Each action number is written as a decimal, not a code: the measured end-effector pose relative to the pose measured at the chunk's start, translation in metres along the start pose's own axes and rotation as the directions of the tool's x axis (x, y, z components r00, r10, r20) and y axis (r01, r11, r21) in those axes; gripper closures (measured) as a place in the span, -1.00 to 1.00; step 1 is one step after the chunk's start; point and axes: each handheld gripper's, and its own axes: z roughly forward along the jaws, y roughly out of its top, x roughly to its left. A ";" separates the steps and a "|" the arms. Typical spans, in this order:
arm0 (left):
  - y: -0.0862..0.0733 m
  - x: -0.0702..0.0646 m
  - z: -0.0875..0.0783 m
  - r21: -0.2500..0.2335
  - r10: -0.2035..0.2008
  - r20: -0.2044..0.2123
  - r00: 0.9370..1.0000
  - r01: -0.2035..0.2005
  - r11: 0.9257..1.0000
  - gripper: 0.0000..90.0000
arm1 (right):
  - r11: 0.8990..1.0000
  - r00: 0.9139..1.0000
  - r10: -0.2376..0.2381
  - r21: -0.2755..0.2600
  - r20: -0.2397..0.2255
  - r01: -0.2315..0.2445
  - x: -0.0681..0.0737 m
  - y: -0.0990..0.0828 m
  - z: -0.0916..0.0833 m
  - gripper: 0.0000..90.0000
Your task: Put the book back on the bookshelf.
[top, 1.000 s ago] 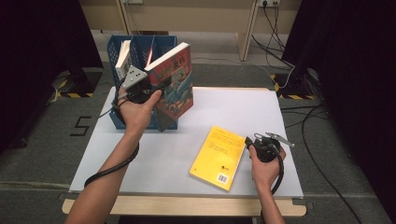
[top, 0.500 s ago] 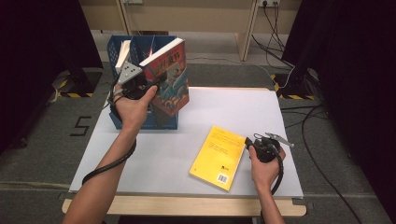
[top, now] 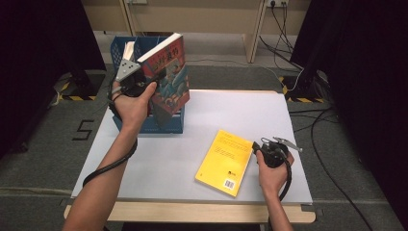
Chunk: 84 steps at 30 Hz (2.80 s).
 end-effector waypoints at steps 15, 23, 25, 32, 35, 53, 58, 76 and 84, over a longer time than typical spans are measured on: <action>0.003 0.017 0.009 0.003 -0.006 -0.042 0.999 0.006 1.000 0.66 | 1.000 1.000 -0.003 0.005 -0.005 0.003 0.001 -0.001 0.003 0.25; 0.002 0.019 0.018 0.011 -0.006 -0.060 0.998 0.006 1.000 0.66 | 1.000 1.000 0.004 0.010 -0.007 -0.004 0.001 -0.001 0.003 0.26; 0.003 0.020 0.019 0.012 -0.008 -0.063 0.998 0.009 1.000 0.66 | 1.000 1.000 -0.001 0.000 -0.004 0.001 0.001 0.000 0.003 0.26; 0.004 0.024 0.026 0.011 -0.017 -0.074 0.997 0.018 1.000 0.66 | 1.000 1.000 0.009 0.008 -0.005 -0.009 0.001 -0.001 0.003 0.26; 0.004 0.026 0.028 0.016 -0.014 -0.081 0.997 0.015 1.000 0.66 | 1.000 1.000 -0.003 0.006 -0.002 0.003 0.000 -0.001 0.003 0.26; 0.001 0.031 0.041 0.028 -0.017 -0.115 0.993 0.020 0.999 0.66 | 1.000 1.000 0.004 0.007 0.001 -0.004 0.000 -0.001 0.004 0.28; -0.002 0.033 0.043 0.039 -0.013 -0.130 0.991 0.018 0.999 0.66 | 1.000 1.000 -0.001 0.006 0.002 0.001 -0.001 -0.001 0.003 0.28; -0.008 0.038 0.054 0.051 -0.019 -0.150 0.989 0.027 0.998 0.66 | 1.000 1.000 -0.002 0.003 0.002 0.002 -0.002 0.000 0.003 0.28; -0.008 0.040 0.059 0.053 -0.016 -0.162 0.987 0.025 0.998 0.66 | 1.000 1.000 -0.003 -0.004 0.002 0.003 -0.003 0.001 0.003 0.28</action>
